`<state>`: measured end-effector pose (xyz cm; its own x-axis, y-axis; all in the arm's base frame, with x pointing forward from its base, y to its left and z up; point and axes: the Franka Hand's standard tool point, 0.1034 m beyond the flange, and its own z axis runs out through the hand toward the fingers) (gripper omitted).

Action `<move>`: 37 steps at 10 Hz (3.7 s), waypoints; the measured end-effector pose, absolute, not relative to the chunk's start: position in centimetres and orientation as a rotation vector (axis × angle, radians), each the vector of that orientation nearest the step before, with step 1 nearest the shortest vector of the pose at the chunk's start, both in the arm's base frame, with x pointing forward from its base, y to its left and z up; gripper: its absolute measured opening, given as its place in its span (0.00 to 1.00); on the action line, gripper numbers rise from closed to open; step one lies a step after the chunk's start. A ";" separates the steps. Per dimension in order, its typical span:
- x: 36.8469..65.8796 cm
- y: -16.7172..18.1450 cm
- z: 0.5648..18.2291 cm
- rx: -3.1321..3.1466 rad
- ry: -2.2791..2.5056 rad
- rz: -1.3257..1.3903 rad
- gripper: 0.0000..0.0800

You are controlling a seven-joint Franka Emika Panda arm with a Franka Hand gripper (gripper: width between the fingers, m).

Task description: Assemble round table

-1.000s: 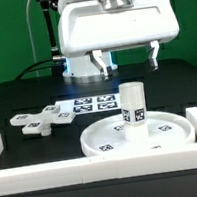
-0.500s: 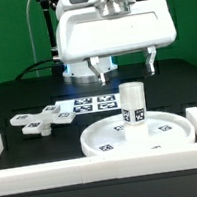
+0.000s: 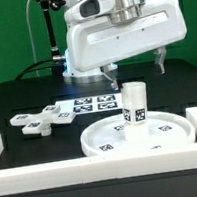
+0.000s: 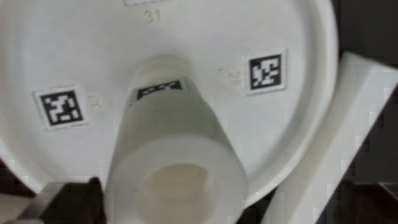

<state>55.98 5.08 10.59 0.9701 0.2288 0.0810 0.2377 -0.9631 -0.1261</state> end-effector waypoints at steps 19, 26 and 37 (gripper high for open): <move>56.4 3.3 8.7 -3.040 -0.290 -0.169 0.51; 55.8 2.9 8.6 -2.791 1.018 -0.076 0.51; 55.6 3.2 8.3 -1.849 2.159 0.094 0.51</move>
Offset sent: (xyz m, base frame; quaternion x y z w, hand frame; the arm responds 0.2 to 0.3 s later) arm 0.0047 -0.0244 -0.0009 -0.0802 0.0182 -0.0084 0.9966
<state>55.63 3.18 8.34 -0.1293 -0.9558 -0.2642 -0.9751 0.1710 -0.1412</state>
